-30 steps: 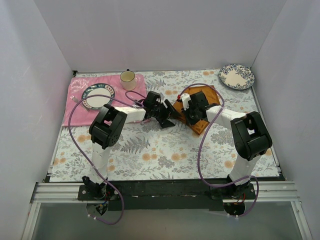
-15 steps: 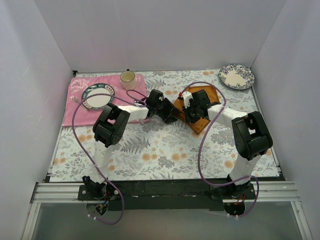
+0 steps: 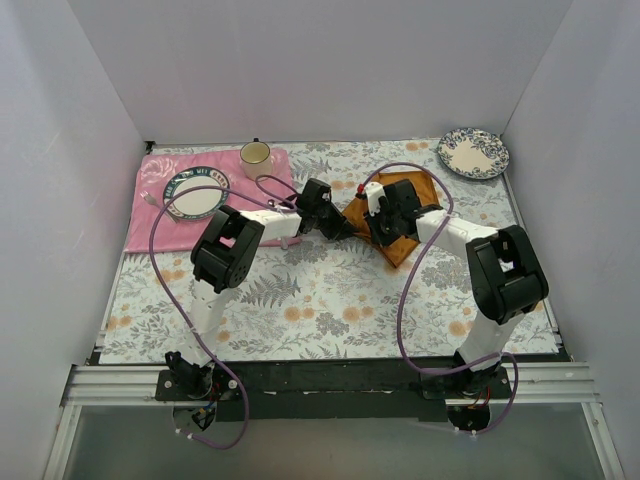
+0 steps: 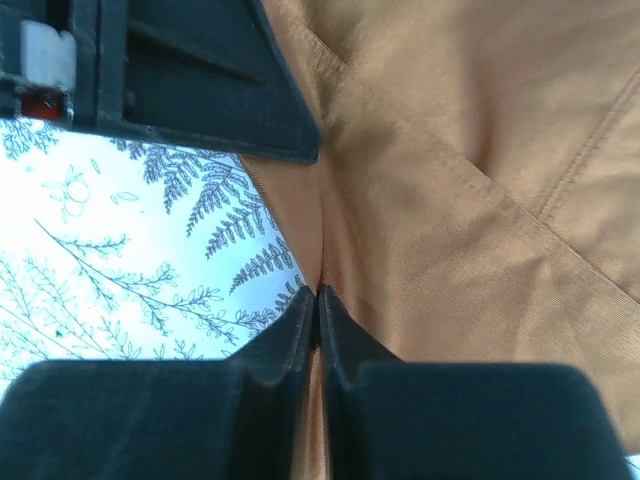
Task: Fold the napkin, place the utensils inside, and roll it up
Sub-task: Roll the napkin with the utensil
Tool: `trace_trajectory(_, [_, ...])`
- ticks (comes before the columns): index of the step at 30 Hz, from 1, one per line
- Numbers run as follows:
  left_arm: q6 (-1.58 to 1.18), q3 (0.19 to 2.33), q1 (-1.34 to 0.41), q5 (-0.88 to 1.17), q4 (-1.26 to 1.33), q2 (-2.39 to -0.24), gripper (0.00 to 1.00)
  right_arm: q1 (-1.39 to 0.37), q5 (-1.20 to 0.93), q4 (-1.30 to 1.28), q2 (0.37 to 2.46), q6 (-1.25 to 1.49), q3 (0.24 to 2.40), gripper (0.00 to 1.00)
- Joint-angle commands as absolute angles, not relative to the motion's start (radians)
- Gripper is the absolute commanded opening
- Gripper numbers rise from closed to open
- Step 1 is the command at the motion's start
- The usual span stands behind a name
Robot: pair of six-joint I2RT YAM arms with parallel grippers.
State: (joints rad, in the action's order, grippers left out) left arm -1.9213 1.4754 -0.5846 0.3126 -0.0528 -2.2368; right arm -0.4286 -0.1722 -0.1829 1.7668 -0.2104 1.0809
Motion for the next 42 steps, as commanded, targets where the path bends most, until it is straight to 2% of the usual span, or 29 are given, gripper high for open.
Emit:
trace_trajectory(1, [-1.841,1.486,-0.578,0.242,-0.156,-2.258,0.04,-0.459,-0.098,-0.143,1.677,-0.204,1.04,0.19])
trace_trajectory(2, [-1.836,1.491,-0.578,0.244,-0.163,-2.258,0.03,-0.465,-0.086,-0.137,1.671,-0.206,1.022,0.22])
trace_trajectory(3, [-1.826,1.496,-0.578,0.248,-0.173,-2.255,0.03,-0.485,-0.052,-0.129,1.655,-0.209,1.013,0.31])
trace_trajectory(6, [-1.818,1.502,-0.575,0.25,-0.186,-2.252,0.03,-0.529,-0.006,-0.118,1.634,-0.227,0.983,0.45])
trace_trajectory(13, [-1.81,1.506,-0.563,0.288,-0.193,-2.25,0.02,-0.6,0.208,-0.078,1.609,-0.282,0.905,0.66])
trace_trajectory(19, [-1.821,1.505,-0.552,0.344,-0.195,-2.252,0.02,-0.678,0.333,0.017,1.628,-0.336,0.873,0.66])
trace_trajectory(27, [-1.841,1.483,-0.532,0.414,-0.187,-2.235,0.02,-0.767,0.518,0.139,1.709,-0.406,0.853,0.61])
trace_trajectory(37, [-1.858,1.454,-0.517,0.469,-0.158,-2.221,0.02,-0.814,0.647,0.308,1.824,-0.474,0.821,0.54])
trace_trajectory(42, [-1.85,1.451,-0.515,0.479,-0.155,-2.221,0.02,-0.845,0.681,0.342,1.833,-0.492,0.804,0.38])
